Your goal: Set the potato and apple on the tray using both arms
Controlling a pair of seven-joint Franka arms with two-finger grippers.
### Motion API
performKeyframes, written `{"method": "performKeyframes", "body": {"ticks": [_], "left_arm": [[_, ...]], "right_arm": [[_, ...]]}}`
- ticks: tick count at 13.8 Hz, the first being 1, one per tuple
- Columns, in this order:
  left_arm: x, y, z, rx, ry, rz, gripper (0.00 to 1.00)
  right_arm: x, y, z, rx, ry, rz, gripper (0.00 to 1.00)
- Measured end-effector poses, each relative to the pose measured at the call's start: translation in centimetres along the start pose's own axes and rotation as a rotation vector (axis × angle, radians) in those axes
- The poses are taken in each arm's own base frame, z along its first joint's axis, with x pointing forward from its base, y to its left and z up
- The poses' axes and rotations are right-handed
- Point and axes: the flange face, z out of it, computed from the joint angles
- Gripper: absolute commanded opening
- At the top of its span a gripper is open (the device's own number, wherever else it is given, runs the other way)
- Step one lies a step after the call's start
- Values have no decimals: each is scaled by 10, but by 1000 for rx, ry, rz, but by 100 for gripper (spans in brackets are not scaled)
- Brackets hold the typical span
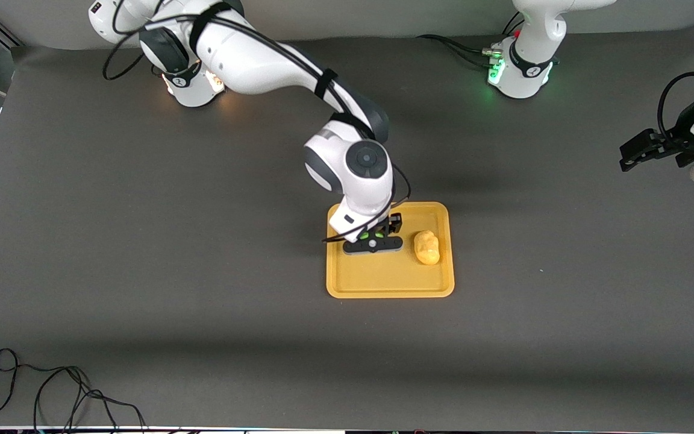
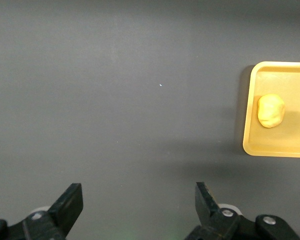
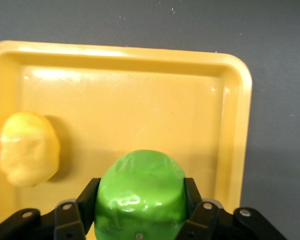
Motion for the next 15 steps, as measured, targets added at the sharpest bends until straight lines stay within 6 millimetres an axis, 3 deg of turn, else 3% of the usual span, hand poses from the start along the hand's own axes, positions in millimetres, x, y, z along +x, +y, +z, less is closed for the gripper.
{"method": "performKeyframes", "body": {"ticks": [4, 13, 15], "left_arm": [[0, 1, 0, 0, 0, 2, 100], [0, 1, 0, 0, -2, 2, 100], [0, 1, 0, 0, -2, 2, 100]], "right_arm": [[-10, -6, 41, -14, -13, -16, 40], [-10, -12, 63, 23, 26, -21, 41], [-8, -11, 62, 25, 29, -19, 100]]}}
